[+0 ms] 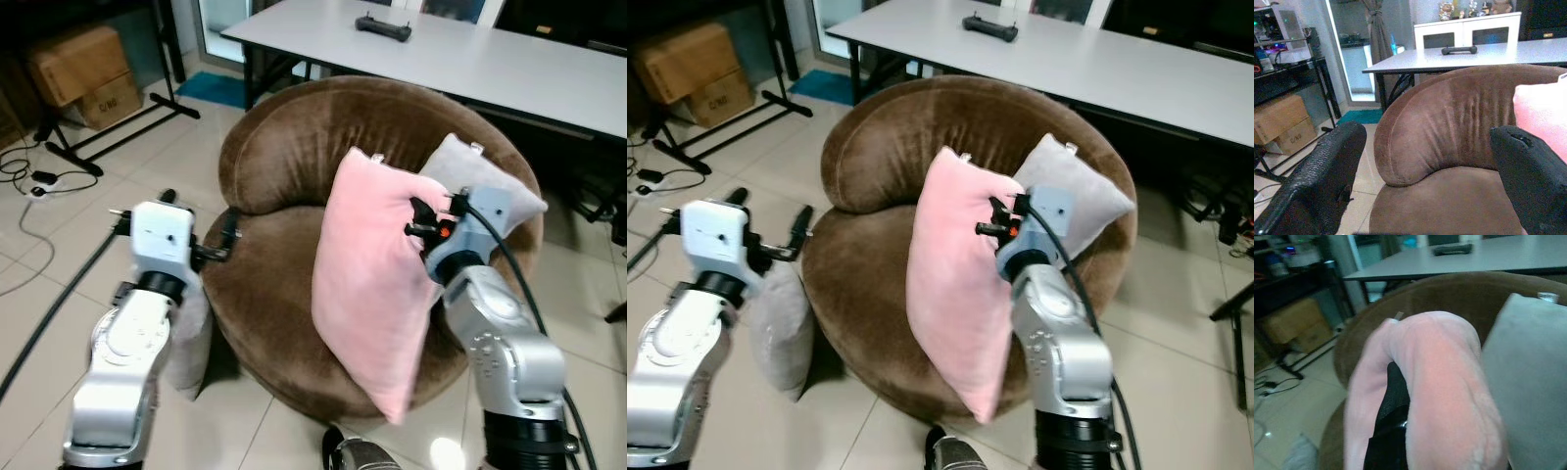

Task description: Move the pillow to the sofa from floor

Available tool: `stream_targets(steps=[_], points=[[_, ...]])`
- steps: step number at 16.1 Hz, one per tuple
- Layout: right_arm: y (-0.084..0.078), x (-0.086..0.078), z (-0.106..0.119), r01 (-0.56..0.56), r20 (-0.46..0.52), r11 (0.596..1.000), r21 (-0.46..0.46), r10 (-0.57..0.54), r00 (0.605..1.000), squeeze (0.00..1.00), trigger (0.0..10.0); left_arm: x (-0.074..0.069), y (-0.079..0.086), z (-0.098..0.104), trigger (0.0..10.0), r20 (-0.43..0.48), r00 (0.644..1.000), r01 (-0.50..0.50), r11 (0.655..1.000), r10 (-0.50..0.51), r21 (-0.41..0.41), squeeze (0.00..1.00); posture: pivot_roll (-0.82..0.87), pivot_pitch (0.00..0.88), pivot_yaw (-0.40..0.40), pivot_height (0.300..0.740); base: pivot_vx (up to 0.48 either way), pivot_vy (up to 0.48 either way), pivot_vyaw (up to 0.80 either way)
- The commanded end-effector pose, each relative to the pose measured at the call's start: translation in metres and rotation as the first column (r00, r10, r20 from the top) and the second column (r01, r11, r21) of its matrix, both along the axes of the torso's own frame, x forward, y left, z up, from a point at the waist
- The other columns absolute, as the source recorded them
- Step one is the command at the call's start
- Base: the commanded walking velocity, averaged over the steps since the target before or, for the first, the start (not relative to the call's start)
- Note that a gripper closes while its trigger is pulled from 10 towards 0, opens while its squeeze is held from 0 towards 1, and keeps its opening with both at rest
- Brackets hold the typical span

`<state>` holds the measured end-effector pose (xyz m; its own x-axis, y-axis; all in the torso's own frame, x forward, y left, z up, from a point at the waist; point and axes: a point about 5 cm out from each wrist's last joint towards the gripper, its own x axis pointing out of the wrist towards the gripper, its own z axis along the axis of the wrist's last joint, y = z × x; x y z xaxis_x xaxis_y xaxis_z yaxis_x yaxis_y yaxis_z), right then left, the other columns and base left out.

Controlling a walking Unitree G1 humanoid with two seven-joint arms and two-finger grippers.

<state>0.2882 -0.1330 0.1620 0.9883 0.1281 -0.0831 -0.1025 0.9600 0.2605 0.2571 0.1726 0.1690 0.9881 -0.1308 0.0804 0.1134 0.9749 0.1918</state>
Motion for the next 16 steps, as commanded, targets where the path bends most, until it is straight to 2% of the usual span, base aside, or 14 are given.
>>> stream_targets(steps=[1, 3, 5, 9, 11, 16], points=[[0.012, 0.0, 0.016, -0.079, 0.075, 0.996, 0.03, 0.076, 0.994, 0.0, 10.0, -0.002, 0.004, 0.0, 10.0, -0.008, 1.0, -0.015, 1.0, 0.015, -0.002, 0.0, 0.08, 0.0, -0.027, 0.74, 0.0, 0.0, 0.0], [0.013, 0.0, 0.017, -0.097, 0.084, 0.995, 0.028, 0.095, 0.992, 0.0, 10.0, -0.002, 0.005, 0.0, 10.0, -0.007, 1.0, -0.019, 1.0, 0.019, -0.008, 0.0, 0.08, 0.0, -0.028, 0.74, 0.0, 0.0, 0.0], [0.007, 0.0, 0.013, -0.062, 0.061, 0.998, 0.026, 0.061, 0.996, 0.0, 10.0, -0.002, 0.006, 0.0, 10.0, 0.006, 1.0, -0.024, 0.999, 0.024, 0.026, 0.0, 0.08, 0.0, -0.029, 0.74, 0.0, 0.0, 0.0], [0.003, -0.001, 0.009, -0.049, 0.045, 0.999, 0.016, 0.048, 0.998, 0.0, 10.0, -0.002, 0.005, 0.0, 10.0, 0.007, 1.0, -0.016, 1.0, 0.016, 0.019, 0.0, 0.08, 0.0, -0.027, 0.74, 0.0, 0.0, -0.8], [0.005, -0.001, 0.009, -0.058, 0.045, 0.998, 0.009, 0.057, 0.997, 0.0, 10.0, -0.002, 0.004, 0.0, 10.0, 0.011, 1.0, -0.008, 1.0, 0.008, 0.013, 0.0, 0.08, 0.0, -0.027, 0.74, 0.0, 0.0, -0.8], [0.015, -0.003, 0.014, -0.135, 0.08, 0.991, 0.01, 0.134, 0.988, 0.0, 10.0, -0.004, 0.004, 0.003, 10.0, 0.034, 0.999, -0.002, 1.0, 0.002, -0.002, 0.0, 0.08, 0.0, -0.032, 0.74, 0.0, 0.0, 0.0]])
